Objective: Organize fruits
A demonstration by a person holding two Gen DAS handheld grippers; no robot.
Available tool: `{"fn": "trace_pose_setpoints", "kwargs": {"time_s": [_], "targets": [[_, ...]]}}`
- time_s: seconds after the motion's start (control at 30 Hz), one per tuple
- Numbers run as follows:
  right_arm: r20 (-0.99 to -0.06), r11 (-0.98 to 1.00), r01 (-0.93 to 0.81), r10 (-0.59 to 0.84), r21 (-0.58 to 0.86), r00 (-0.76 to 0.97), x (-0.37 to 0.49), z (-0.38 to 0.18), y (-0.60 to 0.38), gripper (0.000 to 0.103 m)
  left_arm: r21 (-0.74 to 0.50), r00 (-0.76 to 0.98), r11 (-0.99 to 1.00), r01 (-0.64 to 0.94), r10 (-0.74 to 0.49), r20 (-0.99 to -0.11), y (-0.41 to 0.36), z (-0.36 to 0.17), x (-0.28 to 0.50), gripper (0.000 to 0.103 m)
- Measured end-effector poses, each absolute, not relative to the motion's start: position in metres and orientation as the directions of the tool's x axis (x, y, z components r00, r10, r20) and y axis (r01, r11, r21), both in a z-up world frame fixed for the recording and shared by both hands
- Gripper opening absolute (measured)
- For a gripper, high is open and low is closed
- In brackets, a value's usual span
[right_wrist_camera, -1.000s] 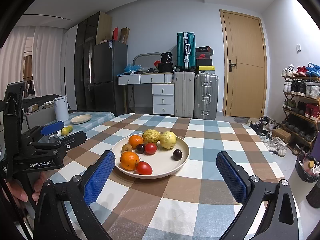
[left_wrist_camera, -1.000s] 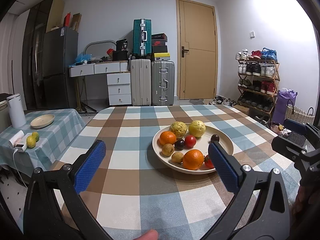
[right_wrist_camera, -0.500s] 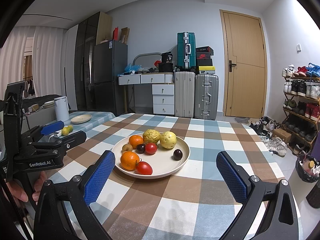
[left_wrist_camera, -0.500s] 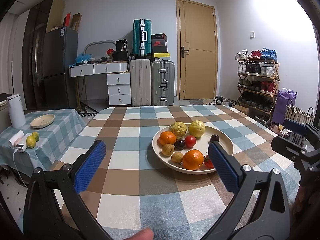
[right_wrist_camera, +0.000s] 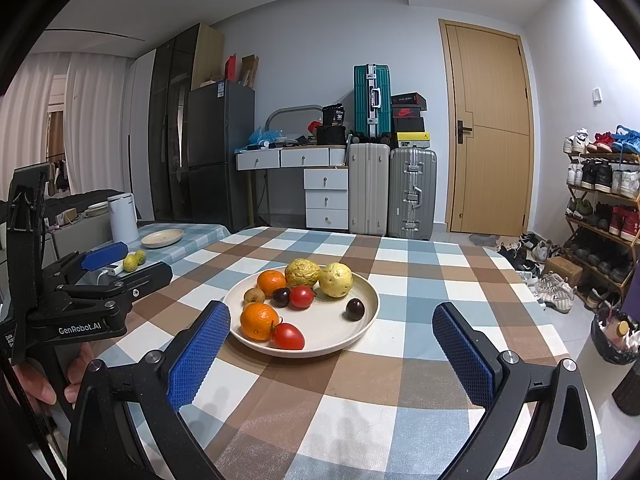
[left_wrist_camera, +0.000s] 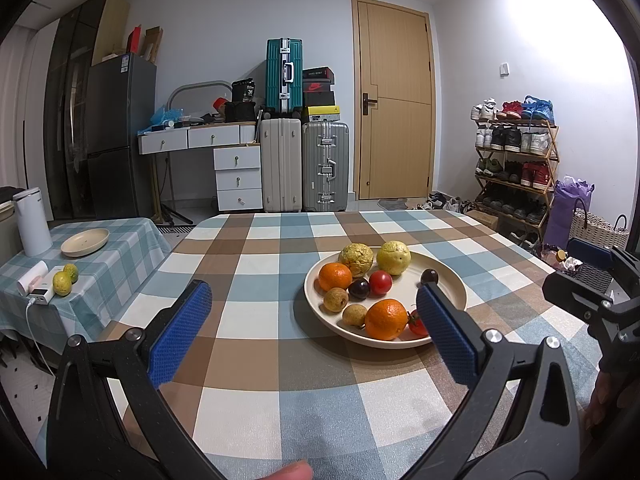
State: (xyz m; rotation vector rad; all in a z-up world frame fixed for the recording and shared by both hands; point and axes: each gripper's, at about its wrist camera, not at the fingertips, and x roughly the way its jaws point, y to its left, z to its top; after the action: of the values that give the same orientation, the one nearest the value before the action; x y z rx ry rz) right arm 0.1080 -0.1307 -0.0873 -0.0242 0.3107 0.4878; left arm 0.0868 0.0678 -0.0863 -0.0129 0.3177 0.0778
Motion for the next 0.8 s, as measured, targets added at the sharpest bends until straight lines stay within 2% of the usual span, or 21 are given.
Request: {"fn": "trace_pose_setpoints", "kwargs": {"time_s": [0.8], "targets": [[-0.300, 0.884, -0.465, 0.457, 0.051, 0.837, 0.1080, -0.0874, -0.1309, 0.103, -0.001, 0.947, 0.997, -0.078, 0.074, -0.313, 0.0681, -0.0874, 0.0881, 0.102]]}}
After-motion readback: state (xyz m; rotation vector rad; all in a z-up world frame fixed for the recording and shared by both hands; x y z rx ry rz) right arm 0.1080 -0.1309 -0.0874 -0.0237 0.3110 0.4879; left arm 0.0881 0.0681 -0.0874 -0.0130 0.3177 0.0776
